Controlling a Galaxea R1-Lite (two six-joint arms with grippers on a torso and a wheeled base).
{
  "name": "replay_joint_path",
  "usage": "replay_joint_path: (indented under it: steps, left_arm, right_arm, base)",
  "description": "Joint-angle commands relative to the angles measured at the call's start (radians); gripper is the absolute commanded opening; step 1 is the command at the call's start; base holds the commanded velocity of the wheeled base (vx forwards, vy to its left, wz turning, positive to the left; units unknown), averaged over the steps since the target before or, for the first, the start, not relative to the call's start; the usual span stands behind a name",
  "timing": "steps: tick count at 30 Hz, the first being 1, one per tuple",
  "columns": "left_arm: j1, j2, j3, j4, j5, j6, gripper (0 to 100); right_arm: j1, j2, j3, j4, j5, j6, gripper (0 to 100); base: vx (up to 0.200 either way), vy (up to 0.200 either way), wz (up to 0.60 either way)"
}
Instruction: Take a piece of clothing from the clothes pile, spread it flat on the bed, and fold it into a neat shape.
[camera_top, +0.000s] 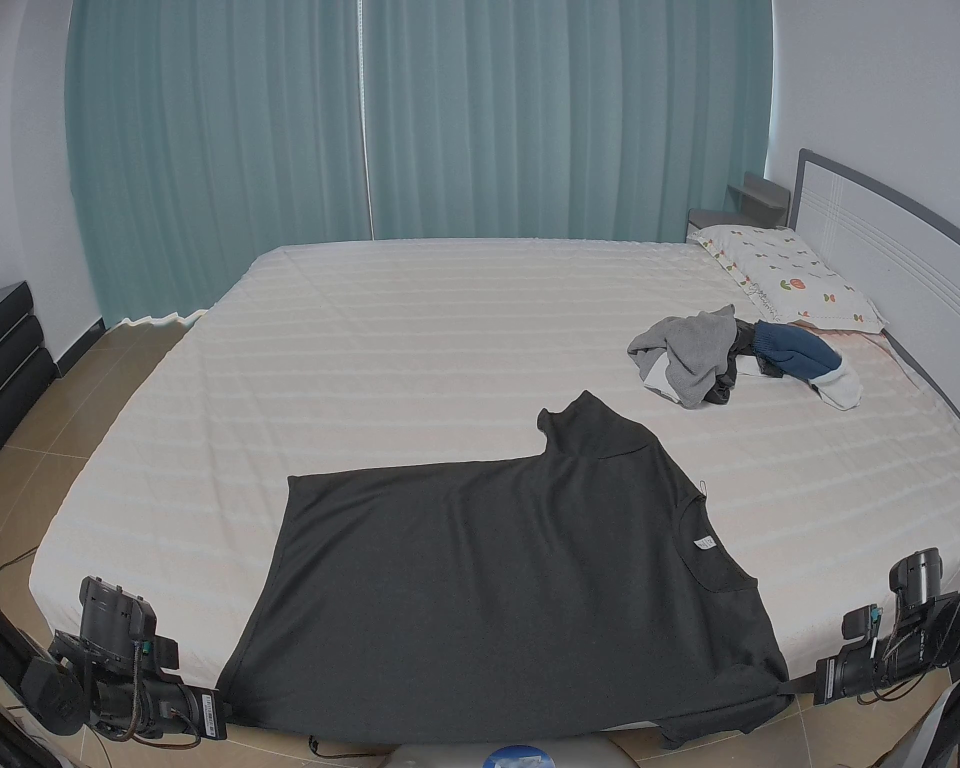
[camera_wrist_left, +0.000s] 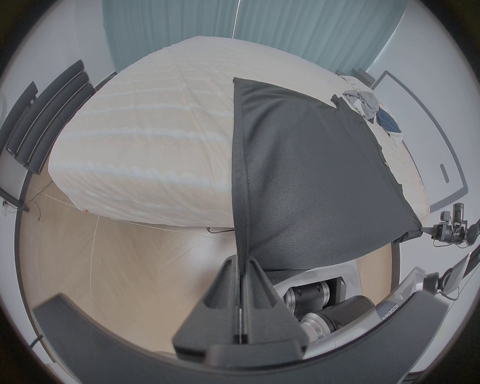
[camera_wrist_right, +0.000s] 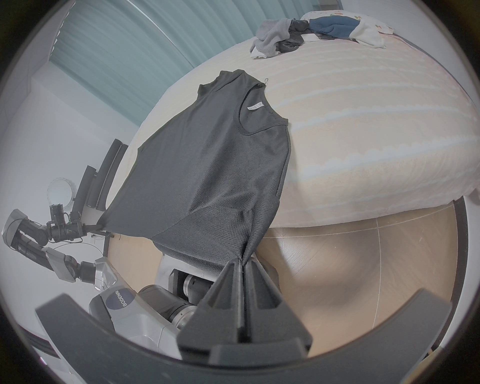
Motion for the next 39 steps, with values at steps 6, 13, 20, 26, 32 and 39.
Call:
replay_joint_path:
  steps: [6,13,20,26,32,39]
  left_arm:
    - [-0.021,-0.036,-0.015,0.03,0.004,-0.008,0]
    - [-0.009,-0.068,-0.082,0.038,0.003,-0.039,0]
    - [-0.009,-0.065,-0.158,0.036,0.003,-0.122,0]
    - [-0.009,-0.054,-0.214,0.033,0.001,-0.169,0]
    - [-0.009,-0.016,-0.247,0.029,0.001,-0.175,0]
    - [-0.007,0.042,-0.316,0.036,0.003,-0.179,0]
  right_arm:
    - [0.002,-0.094,0.012,0.012,0.013,-0.003,0]
    - [0.042,-0.096,-0.045,0.009,0.014,0.011,0]
    - [0.052,-0.104,-0.143,0.007,0.008,0.026,0]
    - [0.092,-0.104,-0.222,0.009,0.005,0.126,0]
    - [0.106,-0.076,-0.291,0.024,0.004,0.138,0]
    - [0.109,-0.001,-0.347,0.023,0.004,0.14,0]
  base:
    - [0.0,0.0,0.0]
    - [0.0,0.0,0.0]
    - [0.0,0.0,0.0]
    - [0.0,0.0,0.0]
    - [0.0,0.0,0.0]
    - [0.0,0.0,0.0]
